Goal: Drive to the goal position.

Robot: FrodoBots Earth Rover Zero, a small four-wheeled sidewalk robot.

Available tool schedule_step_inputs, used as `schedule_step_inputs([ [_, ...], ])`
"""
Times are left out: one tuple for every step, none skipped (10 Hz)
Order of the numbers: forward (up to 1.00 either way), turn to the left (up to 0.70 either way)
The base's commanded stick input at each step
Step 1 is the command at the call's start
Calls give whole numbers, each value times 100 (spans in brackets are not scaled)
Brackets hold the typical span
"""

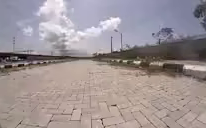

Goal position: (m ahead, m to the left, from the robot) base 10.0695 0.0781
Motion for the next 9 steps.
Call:
schedule_step_inputs([
  [70, 0],
  [70, 0],
  [70, 0],
  [70, 0],
  [70, 0],
  [70, 0],
  [70, 0],
  [70, 0],
  [70, 0],
])
